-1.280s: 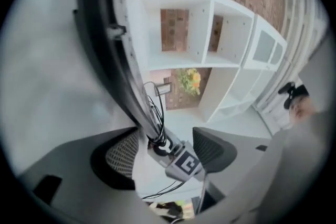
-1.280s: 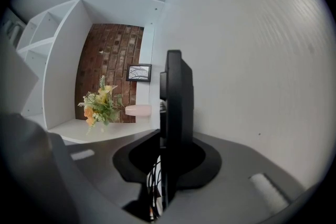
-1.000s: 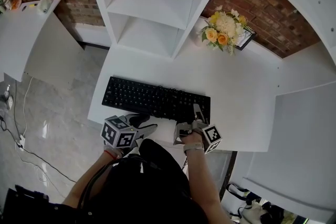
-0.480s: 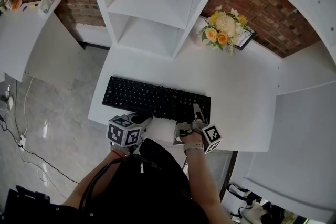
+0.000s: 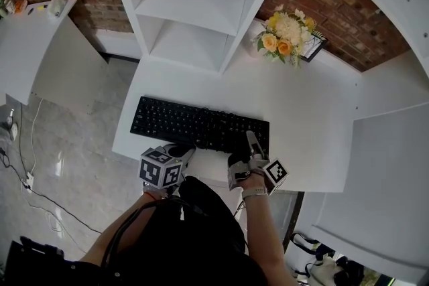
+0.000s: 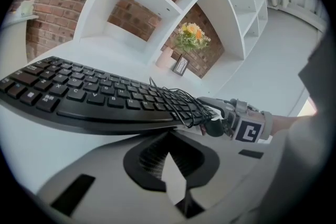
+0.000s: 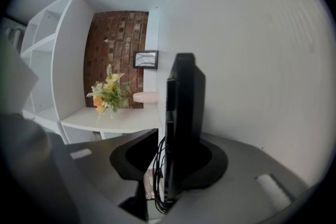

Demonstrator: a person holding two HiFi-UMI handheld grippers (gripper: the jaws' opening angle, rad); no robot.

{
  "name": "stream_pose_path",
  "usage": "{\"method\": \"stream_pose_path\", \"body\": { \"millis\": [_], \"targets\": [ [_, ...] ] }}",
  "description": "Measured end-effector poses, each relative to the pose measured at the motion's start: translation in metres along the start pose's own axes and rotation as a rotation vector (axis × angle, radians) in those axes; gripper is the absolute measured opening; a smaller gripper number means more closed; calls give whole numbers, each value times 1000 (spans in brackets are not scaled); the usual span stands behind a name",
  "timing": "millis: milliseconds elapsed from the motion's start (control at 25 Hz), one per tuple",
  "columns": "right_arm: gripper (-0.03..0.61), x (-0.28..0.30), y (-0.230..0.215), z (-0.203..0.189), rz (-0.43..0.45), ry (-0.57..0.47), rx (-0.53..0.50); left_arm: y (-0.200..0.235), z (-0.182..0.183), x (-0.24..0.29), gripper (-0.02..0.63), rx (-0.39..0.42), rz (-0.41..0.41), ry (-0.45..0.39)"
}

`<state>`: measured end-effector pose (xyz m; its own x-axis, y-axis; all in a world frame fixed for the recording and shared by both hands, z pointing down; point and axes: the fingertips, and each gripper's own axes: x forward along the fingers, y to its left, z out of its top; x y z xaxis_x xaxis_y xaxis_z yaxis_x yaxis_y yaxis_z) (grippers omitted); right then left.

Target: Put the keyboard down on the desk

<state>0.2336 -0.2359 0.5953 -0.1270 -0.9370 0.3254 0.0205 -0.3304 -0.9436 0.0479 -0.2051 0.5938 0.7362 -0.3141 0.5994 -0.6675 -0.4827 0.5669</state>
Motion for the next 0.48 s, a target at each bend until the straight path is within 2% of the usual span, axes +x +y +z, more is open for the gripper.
{"method": "stream_pose_path", "body": {
  "millis": [240, 480],
  "targets": [
    [202, -17, 7, -21, 49, 234, -185, -1, 0, 0, 0, -23, -19, -2],
    [238, -36, 6, -39, 68, 424, -434, 1, -2, 0, 0, -28, -15, 7]
  ]
}}
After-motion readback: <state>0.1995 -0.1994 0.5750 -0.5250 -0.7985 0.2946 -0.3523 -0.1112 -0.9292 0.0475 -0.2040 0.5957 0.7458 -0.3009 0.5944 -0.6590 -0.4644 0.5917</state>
